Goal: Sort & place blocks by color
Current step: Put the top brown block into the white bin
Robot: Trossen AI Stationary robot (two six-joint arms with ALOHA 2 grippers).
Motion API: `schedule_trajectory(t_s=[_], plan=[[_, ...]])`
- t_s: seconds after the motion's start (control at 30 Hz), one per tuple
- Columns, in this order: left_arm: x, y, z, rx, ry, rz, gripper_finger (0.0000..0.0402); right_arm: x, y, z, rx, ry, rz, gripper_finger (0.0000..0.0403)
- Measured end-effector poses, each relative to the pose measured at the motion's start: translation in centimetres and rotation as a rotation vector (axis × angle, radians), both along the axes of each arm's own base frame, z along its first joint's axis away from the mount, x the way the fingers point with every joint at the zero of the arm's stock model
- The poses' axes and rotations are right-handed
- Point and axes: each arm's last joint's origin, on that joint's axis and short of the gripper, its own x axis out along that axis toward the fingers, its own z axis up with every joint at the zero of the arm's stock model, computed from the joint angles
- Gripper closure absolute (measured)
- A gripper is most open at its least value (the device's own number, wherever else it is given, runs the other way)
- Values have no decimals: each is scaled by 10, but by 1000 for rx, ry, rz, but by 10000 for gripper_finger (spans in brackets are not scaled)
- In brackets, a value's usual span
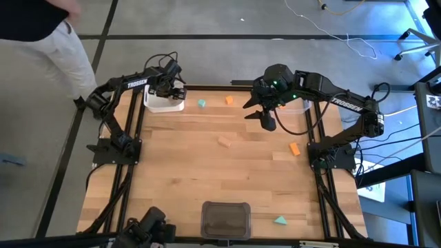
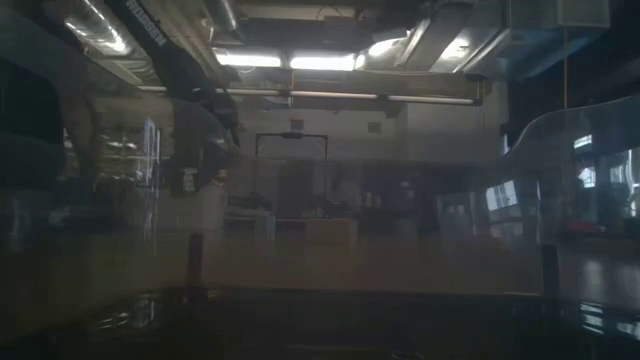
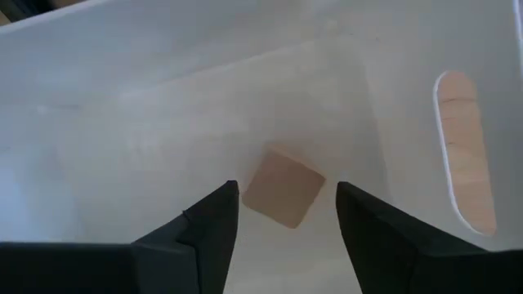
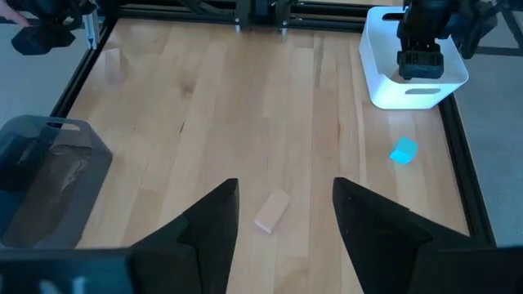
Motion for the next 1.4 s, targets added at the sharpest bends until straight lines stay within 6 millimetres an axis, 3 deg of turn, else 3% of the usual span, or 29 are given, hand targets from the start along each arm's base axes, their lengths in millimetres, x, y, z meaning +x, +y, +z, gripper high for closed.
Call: schedule_trajectory(t_s=[0.13,0.33,0.53,0.73,0.93,1.07,1.4], plan=[[1,-2,7,7,-40,-31,204,0,0,0,-1,0,1,204],[3,-22,48,165,-36,-216,205,0,0,1,-2,-7,0,204],[10,-63,95,273,-201,-421,205,0,0,0,10,-7,9,204],[19,-121,130,313,-365,-697,205,-1,1,-4,61,47,-4,204],[22,-180,147,294,-447,-908,205,4,2,-23,109,198,-16,204],[25,-211,153,304,-470,-952,205,18,4,-39,48,288,-51,204],[17,-257,155,305,-419,-1005,205,68,21,-94,39,456,-127,204]])
